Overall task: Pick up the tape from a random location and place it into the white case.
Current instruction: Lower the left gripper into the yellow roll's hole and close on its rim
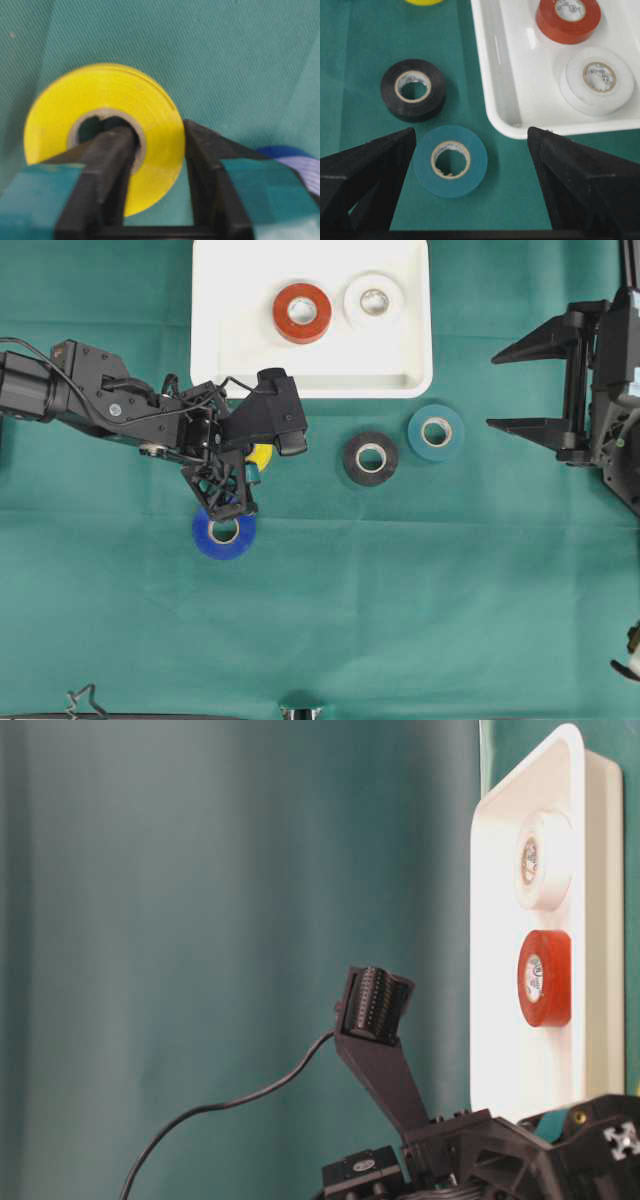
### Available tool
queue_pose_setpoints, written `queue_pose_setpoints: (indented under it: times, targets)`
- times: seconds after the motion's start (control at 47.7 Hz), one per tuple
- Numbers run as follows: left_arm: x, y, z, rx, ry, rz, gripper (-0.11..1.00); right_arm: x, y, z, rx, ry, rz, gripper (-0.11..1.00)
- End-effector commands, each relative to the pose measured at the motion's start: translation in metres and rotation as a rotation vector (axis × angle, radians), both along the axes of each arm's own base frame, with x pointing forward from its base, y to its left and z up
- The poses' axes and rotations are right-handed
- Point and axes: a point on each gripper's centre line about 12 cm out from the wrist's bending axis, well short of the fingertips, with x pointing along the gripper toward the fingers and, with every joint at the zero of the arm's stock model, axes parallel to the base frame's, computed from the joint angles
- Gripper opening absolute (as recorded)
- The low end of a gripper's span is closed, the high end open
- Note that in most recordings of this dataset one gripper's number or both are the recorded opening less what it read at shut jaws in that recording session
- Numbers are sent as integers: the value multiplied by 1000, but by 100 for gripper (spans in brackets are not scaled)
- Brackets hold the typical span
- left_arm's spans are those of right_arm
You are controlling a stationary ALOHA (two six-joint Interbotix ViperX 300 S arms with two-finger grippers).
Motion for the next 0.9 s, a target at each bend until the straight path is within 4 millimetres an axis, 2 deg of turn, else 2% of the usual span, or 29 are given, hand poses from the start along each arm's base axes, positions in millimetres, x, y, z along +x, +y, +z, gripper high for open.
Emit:
queue_pose_setpoints:
  times: [0.0,0.608,0.881]
  targets:
    - [4,-3,9,-3,-27,-7,23,4,0,7,-2,-21,1,89]
    - [6,-4,13,-4,-40,-8,24,5,0,6,-2,-15,1,89]
    - [7,-5,35,-6,-81,-11,24,5,0,6,-2,-15,1,89]
